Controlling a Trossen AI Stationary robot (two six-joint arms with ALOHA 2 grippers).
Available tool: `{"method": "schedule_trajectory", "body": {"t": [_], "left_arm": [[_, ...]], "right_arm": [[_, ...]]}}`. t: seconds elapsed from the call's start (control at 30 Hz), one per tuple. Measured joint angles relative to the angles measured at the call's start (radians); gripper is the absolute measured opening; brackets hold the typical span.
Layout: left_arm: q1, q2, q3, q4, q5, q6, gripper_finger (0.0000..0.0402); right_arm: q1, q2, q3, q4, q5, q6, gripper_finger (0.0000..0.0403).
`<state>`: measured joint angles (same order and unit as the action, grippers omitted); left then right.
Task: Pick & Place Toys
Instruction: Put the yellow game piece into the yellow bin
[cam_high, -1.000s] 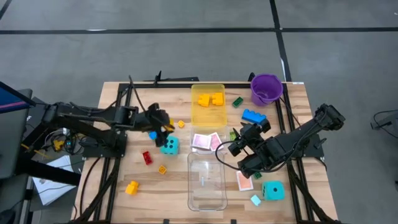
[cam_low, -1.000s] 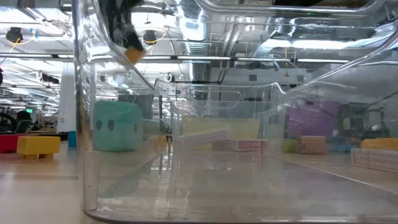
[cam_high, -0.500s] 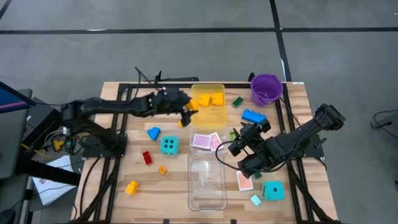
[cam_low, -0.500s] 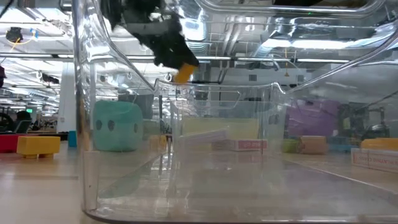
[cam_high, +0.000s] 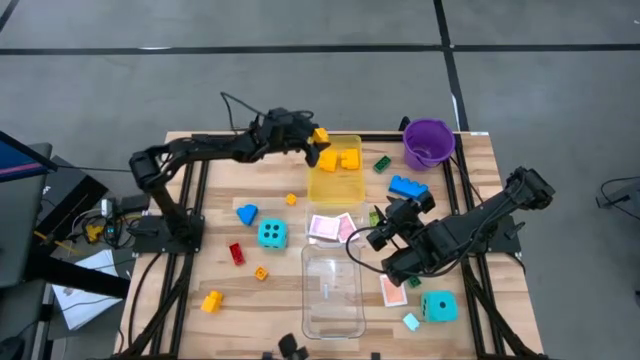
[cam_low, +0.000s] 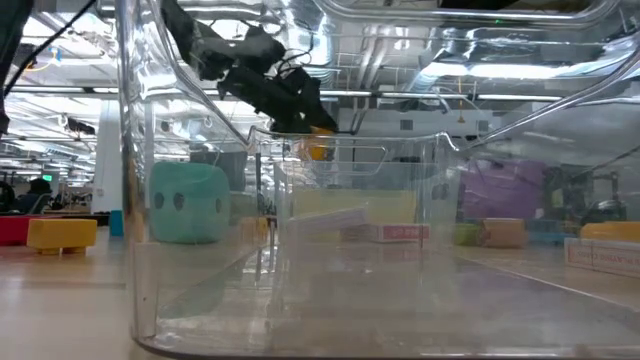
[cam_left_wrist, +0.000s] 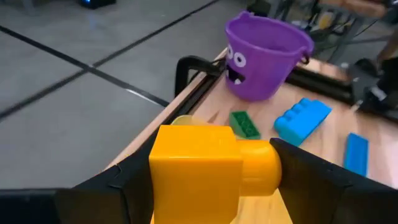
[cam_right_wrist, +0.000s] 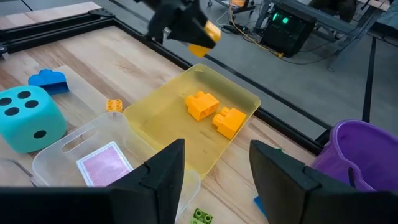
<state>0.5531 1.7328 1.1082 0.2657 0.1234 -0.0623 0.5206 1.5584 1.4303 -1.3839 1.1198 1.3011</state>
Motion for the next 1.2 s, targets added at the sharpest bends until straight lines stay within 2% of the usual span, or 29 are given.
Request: {"method": "schedule_trajectory", "body": {"t": [0.1,0.23,0.43,1.2], "left_arm": [[0.022,0.037,0.052,-0.001,0.049,-0.031,0.0262],[0.050,0.066,0.093,-0.066,0.062,-0.055,0.0262],[0.056,0.108,0.094,-0.137,0.072,-0.050,0.0262],[0.056,0.131,0.094,-0.131,0.065,-0.021,0.0262]], "right_arm": [[0.000,0.000,0.000,0.000,0.000,0.000,0.0173],[0.000,0.000,0.000,0.000,0.000,0.000,0.0173],[0.000,0.000,0.000,0.000,0.001,-0.003,0.0173],[0.000,0.000,0.000,0.000,0.003,-0.002,0.0173]]}}
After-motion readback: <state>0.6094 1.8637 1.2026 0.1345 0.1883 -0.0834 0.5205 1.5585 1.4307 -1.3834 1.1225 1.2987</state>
